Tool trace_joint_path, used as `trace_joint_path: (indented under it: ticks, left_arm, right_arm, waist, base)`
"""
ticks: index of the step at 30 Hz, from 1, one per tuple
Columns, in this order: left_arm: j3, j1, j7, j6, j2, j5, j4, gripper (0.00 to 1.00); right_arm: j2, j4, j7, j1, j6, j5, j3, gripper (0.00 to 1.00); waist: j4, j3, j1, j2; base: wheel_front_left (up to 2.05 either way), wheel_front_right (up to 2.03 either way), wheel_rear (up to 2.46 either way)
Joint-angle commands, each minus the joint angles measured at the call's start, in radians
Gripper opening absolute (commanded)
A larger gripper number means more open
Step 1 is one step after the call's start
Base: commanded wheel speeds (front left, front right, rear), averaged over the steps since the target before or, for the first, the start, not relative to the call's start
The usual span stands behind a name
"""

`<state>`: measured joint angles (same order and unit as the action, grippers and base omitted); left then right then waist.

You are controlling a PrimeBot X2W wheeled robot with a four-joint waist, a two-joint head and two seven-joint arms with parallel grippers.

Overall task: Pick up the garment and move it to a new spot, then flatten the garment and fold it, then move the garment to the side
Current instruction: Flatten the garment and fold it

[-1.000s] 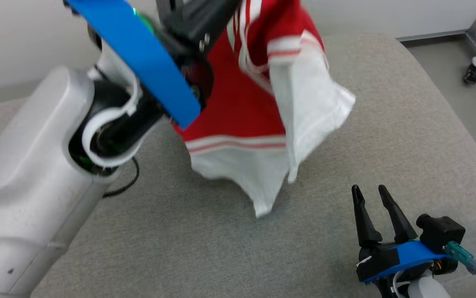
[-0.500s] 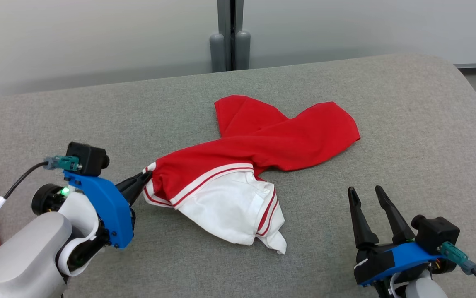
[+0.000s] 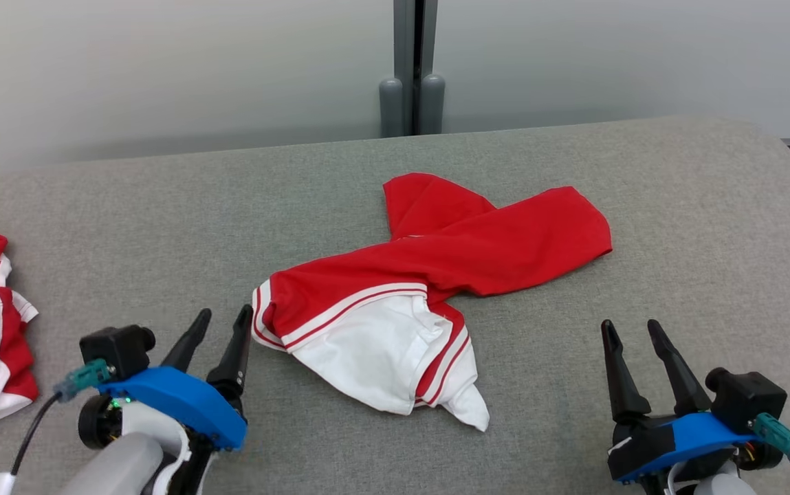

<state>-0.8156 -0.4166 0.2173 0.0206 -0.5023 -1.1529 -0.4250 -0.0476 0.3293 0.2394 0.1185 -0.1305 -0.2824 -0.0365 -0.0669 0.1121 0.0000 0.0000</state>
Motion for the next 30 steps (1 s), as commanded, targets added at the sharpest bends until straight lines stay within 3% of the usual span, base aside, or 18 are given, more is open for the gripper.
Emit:
trace_joint_path:
  ticks: [1, 5, 10, 16, 23, 30]
  left_arm:
    - [0.018, 0.021, 0.02, 0.007, 0.016, -0.002, 0.01, 1.0]
    - [0.083, 0.079, 0.047, 0.031, 0.057, 0.045, 0.038, 1.0]
    - [0.273, 0.186, 0.048, 0.062, 0.129, 0.2, 0.121, 1.0]
    - [0.383, 0.31, 0.049, 0.057, 0.21, 0.382, 0.154, 1.0]
    - [0.368, 0.323, 0.043, 0.007, 0.265, 0.432, 0.075, 1.0]
    - [0.311, 0.207, -0.03, -0.04, 0.32, 0.425, -0.074, 1.0]
  right_arm:
    - [-0.005, -0.009, -0.003, -0.006, 0.0, 0.011, 0.009, 1.0]
    - [-0.005, -0.02, -0.013, -0.016, 0.0, 0.02, 0.032, 1.0]
    - [-0.005, -0.033, -0.026, -0.024, 0.0, 0.022, 0.035, 1.0]
    - [-0.005, -0.042, -0.035, -0.036, 0.0, 0.017, 0.029, 1.0]
    - [-0.005, -0.049, -0.042, -0.039, 0.0, 0.016, 0.022, 1.0]
    - [-0.005, -0.048, -0.04, -0.028, 0.0, 0.008, 0.004, 1.0]
  waist:
    - [0.008, -0.002, 0.0, 0.0]
    - [0.036, -0.011, 0.0, 0.0]
    - [0.054, -0.023, 0.0, 0.0]
    - [0.058, -0.036, 0.0, 0.0]
    - [0.051, -0.038, 0.0, 0.0]
    - [0.017, -0.026, 0.0, 0.0]
  base:
    - [0.0, 0.0, 0.0]
    - [0.0, 0.0, 0.0]
    - [0.0, 0.0, 0.0]
    - [0.0, 0.0, 0.0]
    - [0.0, 0.0, 0.0]
    - [0.0, 0.0, 0.0]
